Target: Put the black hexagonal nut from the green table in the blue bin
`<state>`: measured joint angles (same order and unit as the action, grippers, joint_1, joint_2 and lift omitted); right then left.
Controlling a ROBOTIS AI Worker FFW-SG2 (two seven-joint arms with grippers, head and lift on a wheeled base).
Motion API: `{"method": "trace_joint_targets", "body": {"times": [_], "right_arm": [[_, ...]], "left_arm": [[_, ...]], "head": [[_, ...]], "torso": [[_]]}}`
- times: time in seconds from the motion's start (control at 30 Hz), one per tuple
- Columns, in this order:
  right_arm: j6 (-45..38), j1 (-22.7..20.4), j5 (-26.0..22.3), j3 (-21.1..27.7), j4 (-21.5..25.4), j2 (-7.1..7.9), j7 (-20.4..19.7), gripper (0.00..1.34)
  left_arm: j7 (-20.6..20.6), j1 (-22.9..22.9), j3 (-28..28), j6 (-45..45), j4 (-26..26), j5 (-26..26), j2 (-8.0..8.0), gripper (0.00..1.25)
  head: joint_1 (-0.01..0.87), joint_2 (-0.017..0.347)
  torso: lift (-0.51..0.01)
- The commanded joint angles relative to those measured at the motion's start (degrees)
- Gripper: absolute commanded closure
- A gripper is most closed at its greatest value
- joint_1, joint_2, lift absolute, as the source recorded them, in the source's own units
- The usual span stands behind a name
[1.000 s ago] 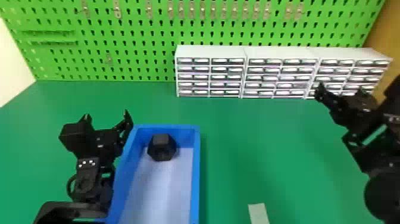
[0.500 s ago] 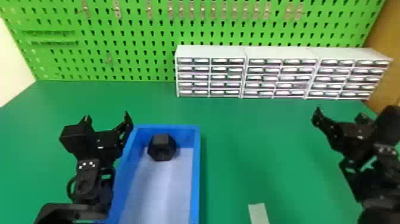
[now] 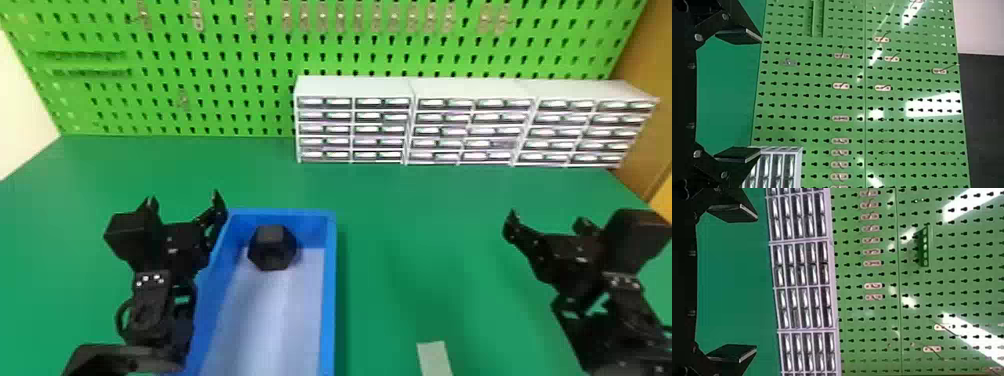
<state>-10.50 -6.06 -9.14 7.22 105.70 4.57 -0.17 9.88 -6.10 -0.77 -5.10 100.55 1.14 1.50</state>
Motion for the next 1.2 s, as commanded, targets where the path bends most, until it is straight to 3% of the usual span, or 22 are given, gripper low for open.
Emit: {"method": "trace_joint_targets", "body": {"times": [0.0, 1.17], "right_arm": [[0.7, -0.3, 0.4, -0.7, -0.1, -0.27, 0.0, 0.13], [1.6, -0.7, 0.6, -1.3, 0.0, -0.09, 0.0, 0.13]], "left_arm": [[0.0, -0.3, -0.6, -0.1, 0.0, 0.3, 0.00, 0.27], [-0.1, -1.9, -1.1, 0.1, 2.1, 1.3, 0.09, 0.27]], "head": [[0.657, 0.057], [0.657, 0.057]], "torso": [[-0.095], [-0.095]]}}
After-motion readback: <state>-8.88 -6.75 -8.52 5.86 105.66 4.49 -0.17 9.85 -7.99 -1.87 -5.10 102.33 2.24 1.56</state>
